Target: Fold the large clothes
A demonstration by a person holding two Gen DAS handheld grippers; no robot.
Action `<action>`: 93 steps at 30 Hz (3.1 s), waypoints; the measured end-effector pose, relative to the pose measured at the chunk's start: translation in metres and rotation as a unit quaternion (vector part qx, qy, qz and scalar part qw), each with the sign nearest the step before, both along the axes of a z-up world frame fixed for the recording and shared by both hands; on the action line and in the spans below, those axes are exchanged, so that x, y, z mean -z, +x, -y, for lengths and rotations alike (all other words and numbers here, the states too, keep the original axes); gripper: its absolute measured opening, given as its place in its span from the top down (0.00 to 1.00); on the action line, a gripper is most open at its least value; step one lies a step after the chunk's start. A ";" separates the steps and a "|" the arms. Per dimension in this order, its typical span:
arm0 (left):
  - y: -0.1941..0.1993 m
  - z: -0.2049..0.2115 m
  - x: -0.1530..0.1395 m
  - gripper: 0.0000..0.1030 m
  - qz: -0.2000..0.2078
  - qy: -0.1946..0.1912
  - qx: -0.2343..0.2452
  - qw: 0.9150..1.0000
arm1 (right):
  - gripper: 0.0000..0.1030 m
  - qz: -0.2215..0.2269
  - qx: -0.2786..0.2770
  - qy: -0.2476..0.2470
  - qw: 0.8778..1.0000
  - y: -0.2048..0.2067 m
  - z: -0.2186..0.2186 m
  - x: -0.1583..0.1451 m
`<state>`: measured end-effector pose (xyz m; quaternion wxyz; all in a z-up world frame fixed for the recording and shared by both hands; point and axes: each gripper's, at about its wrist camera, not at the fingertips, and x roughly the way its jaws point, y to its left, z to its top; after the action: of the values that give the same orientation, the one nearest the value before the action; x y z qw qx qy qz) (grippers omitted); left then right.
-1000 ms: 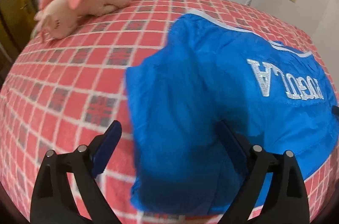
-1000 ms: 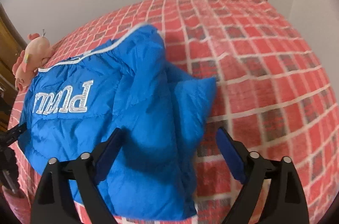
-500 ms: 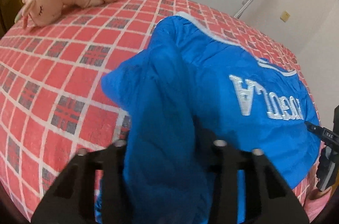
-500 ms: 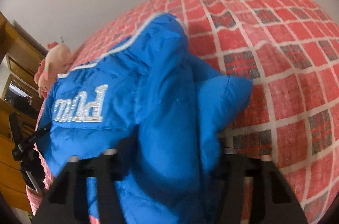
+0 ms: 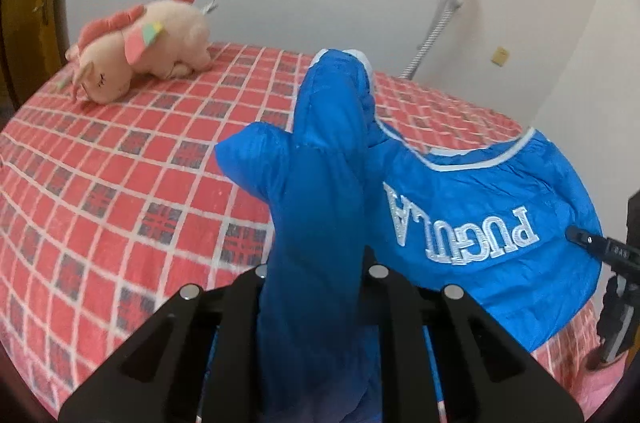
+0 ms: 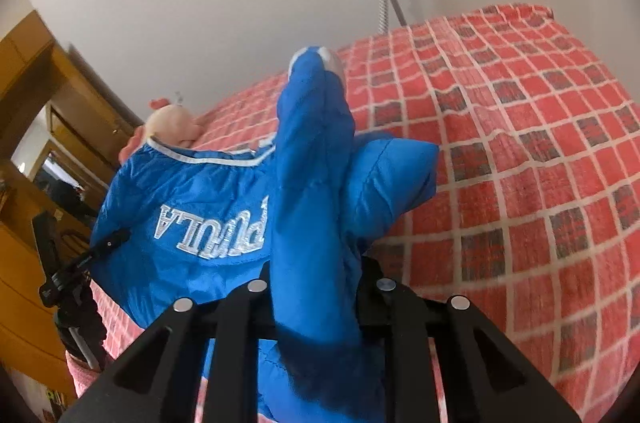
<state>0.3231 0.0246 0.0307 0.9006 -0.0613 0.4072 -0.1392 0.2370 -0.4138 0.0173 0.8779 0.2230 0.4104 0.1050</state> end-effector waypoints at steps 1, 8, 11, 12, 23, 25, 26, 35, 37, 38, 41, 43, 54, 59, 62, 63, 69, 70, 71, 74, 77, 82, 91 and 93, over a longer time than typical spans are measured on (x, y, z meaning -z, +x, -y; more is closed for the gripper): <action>-0.010 -0.001 -0.005 0.88 0.003 0.000 0.003 1.000 | 0.81 0.003 -0.004 -0.001 1.000 -0.008 -0.001 -0.005; -0.091 -0.020 -0.025 0.88 0.013 -0.003 0.020 1.000 | 0.82 0.014 -0.036 -0.010 0.999 -0.081 -0.014 -0.026; -0.120 -0.023 -0.024 0.88 0.015 0.002 0.026 1.000 | 0.82 0.017 -0.042 -0.012 0.999 -0.106 -0.016 -0.025; -0.129 -0.025 -0.024 0.88 0.017 0.003 0.027 0.999 | 0.82 0.019 -0.043 -0.012 0.999 -0.114 -0.017 -0.024; -0.189 -0.041 0.008 0.86 0.007 0.017 0.021 1.000 | 0.81 0.000 -0.047 -0.014 0.999 -0.164 -0.022 0.011; -0.190 -0.043 0.020 0.85 0.003 0.027 0.016 0.999 | 0.80 -0.006 -0.043 -0.015 0.999 -0.167 -0.021 0.019; -0.190 -0.045 0.025 0.84 0.002 0.031 0.012 0.999 | 0.80 -0.010 -0.039 -0.014 0.999 -0.167 -0.020 0.025; -0.186 -0.035 0.066 0.64 -0.004 0.103 -0.008 0.995 | 0.70 -0.050 -0.002 -0.032 0.998 -0.165 -0.016 0.076; -0.186 -0.030 0.073 0.60 0.001 0.122 -0.012 0.992 | 0.65 -0.051 0.005 -0.051 0.997 -0.166 -0.021 0.085; -0.186 -0.026 0.076 0.59 0.009 0.134 -0.015 0.991 | 0.63 -0.048 0.008 -0.059 0.997 -0.167 -0.023 0.087; -0.189 -0.020 0.080 0.58 0.024 0.155 -0.020 0.987 | 0.61 -0.035 0.019 -0.090 0.995 -0.170 -0.032 0.090; -0.190 -0.020 0.080 0.58 0.027 0.155 -0.024 0.987 | 0.59 -0.029 0.026 -0.108 0.993 -0.171 -0.037 0.090; -0.206 -0.026 0.068 0.52 0.017 0.145 -0.036 0.989 | 0.46 -0.007 0.070 -0.171 0.983 -0.191 -0.042 0.072; -0.222 -0.027 0.060 0.52 0.010 0.153 -0.054 0.987 | 0.46 0.014 0.097 -0.190 0.977 -0.214 -0.045 0.054; -0.234 -0.028 0.051 0.52 0.014 0.148 -0.064 0.987 | 0.46 0.039 0.101 -0.206 0.973 -0.229 -0.053 0.040; -0.238 -0.028 0.048 0.52 0.015 0.144 -0.067 0.987 | 0.46 0.047 0.096 -0.206 0.973 -0.233 -0.057 0.036; -0.240 -0.032 0.043 0.48 0.010 0.135 -0.069 0.988 | 0.46 0.062 0.060 -0.218 0.972 -0.240 -0.076 0.032; -0.237 -0.036 0.042 0.48 0.006 0.132 -0.074 0.988 | 0.46 0.062 0.058 -0.216 0.973 -0.240 -0.077 0.033; -0.234 -0.041 0.039 0.47 0.008 0.123 -0.077 0.989 | 0.46 0.061 0.055 -0.214 0.973 -0.239 -0.078 0.034; -0.227 -0.054 0.023 0.41 0.044 0.148 -0.118 0.981 | 0.46 0.055 0.052 -0.206 0.976 -0.236 -0.078 0.037; -0.229 -0.060 0.009 0.41 0.061 0.154 -0.132 0.977 | 0.46 0.053 0.045 -0.197 0.978 -0.235 -0.079 0.039; -0.249 -0.023 0.015 0.41 0.063 0.146 -0.076 0.984 | 0.46 0.054 0.042 -0.200 0.977 -0.233 -0.083 0.039; -0.247 0.024 0.063 0.41 0.037 0.173 -0.027 0.984 | 0.47 0.041 0.039 -0.220 0.974 -0.214 -0.085 0.066; -0.246 0.026 0.072 0.41 0.044 0.179 -0.026 0.983 | 0.47 0.040 0.039 -0.230 0.972 -0.210 -0.088 0.075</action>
<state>0.0770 -0.0019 -0.0415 0.9174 0.0961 0.3836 -0.0435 0.0269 -0.3258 -0.0576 0.9250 0.0269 0.3786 -0.0179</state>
